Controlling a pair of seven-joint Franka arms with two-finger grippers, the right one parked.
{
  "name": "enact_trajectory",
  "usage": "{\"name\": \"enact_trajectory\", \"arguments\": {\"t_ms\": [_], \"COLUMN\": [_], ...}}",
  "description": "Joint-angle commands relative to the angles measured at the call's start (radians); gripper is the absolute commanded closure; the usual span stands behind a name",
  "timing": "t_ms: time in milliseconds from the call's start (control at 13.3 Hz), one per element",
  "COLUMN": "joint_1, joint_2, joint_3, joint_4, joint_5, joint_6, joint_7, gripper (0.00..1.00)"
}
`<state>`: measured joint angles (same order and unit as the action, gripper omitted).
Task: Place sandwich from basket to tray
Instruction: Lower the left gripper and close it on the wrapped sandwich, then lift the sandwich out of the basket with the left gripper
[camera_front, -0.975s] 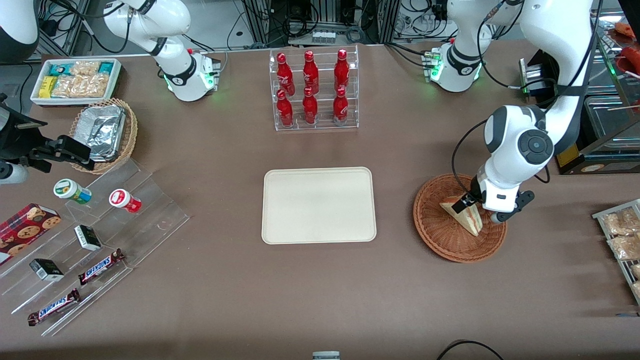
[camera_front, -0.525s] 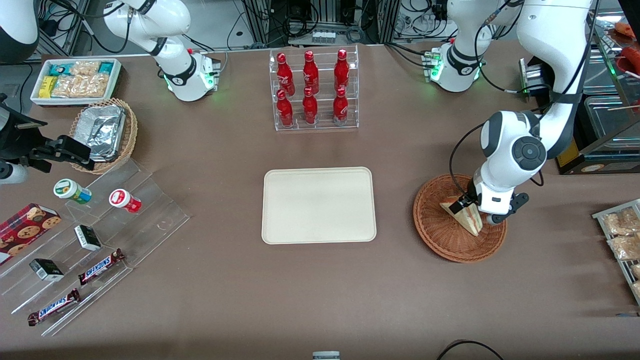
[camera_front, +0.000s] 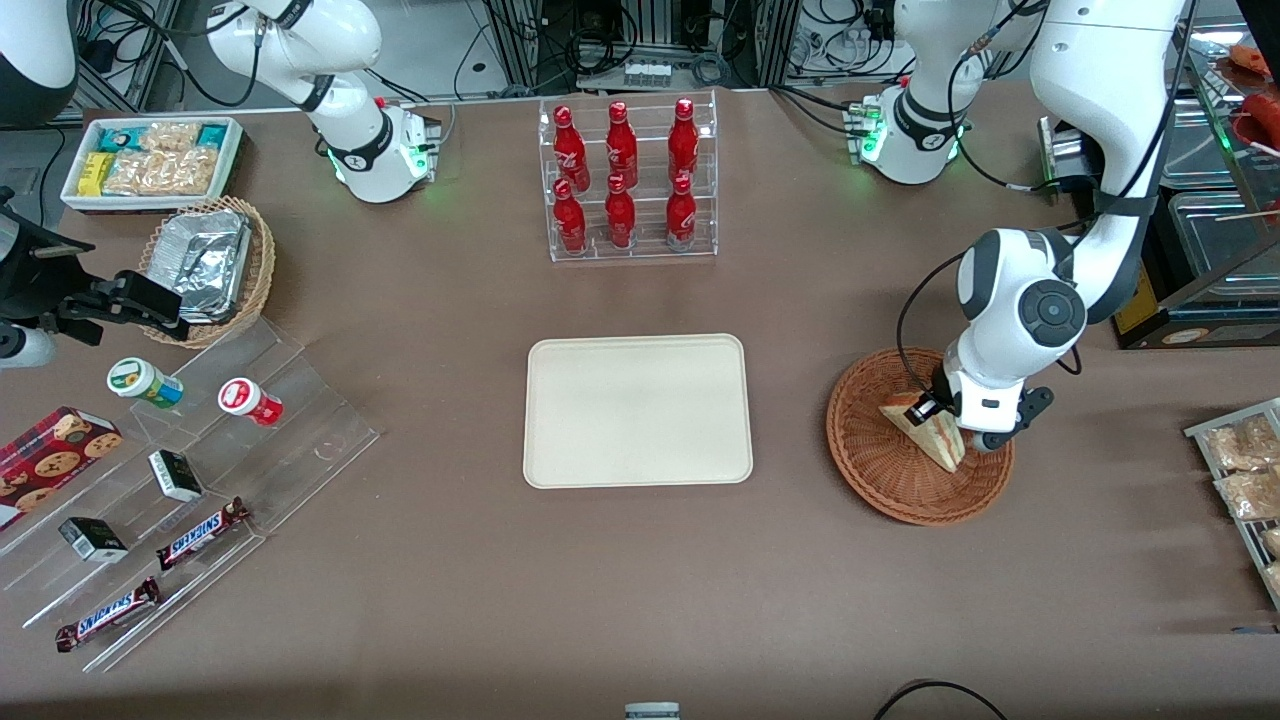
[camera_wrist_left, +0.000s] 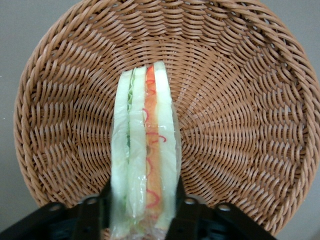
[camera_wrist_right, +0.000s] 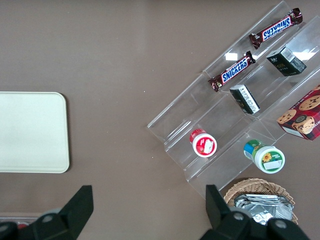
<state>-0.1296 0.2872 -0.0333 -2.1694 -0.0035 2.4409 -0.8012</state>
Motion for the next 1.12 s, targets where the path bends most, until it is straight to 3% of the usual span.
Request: {"name": "enact_trajectory", "arguments": {"t_ms": [0,300,1050], "joint_1": [-0.002,-0.002,-0.002], "joint_2": [-0.010,-0.046,-0.157], "joint_3": [0.001,0.003,-0.019], "joint_4": [-0.004,0.002,0.255], "joint_5": [0.013,0.014,0.027], "joint_6": [0.014,-0.026,-0.537], "joint_7": [-0.024,-0.015,0.046], "gripper": [1.00,1.00,1.00]}}
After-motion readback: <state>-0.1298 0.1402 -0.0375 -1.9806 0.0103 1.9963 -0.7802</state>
